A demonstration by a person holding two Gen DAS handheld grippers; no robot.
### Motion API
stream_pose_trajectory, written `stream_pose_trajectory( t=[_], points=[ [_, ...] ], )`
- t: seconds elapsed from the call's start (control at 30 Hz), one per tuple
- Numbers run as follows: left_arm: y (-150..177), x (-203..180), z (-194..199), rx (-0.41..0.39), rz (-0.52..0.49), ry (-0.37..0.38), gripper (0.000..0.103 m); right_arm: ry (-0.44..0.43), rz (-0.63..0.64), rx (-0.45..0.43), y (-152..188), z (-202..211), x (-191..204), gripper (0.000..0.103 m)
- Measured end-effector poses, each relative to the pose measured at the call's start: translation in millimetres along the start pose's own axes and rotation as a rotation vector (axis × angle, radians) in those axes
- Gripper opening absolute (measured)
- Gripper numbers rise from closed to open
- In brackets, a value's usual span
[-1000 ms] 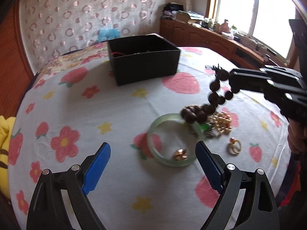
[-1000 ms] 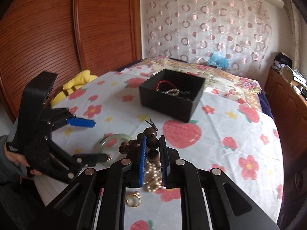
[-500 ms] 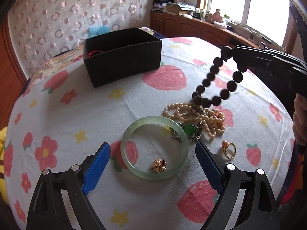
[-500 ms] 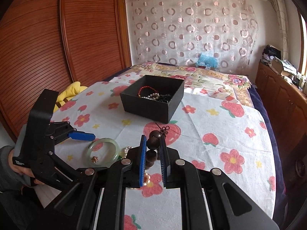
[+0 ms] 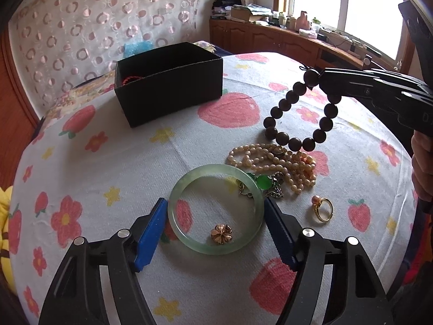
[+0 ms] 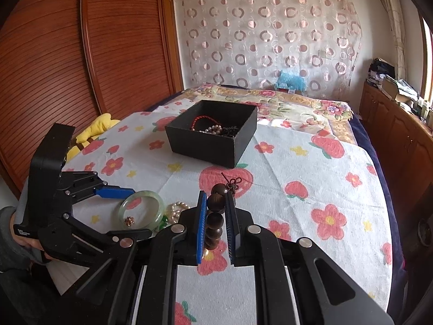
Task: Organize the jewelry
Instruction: 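Grasp the dark wooden bead bracelet with the right gripper and lift it, then grasp the green jade bangle with the left gripper while the right gripper carries the beads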
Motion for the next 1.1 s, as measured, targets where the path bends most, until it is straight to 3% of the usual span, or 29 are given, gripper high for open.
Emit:
stream_pose_trajectory(
  t=[0.73, 1.1],
  points=[
    [-8, 25, 56, -0.187, 0.083, -0.034, 0.069, -0.017, 0.055, -0.064, -42, 1, 13, 0.015],
    [-11, 43, 83, -0.256, 0.112, -0.061, 0.069, 0.024, 0.089, -0.090, -79, -12, 21, 0.015]
  ],
)
Point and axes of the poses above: each gripper's, at about its wrist camera, not at the fingertips, and z roughly against the way its jaws point, x to its left, y to its underside, the point moved 2 cm from there along -z, roughly the way its jaws point, and after that the axes turned 13 degrees about y, right-handed, at the moved point
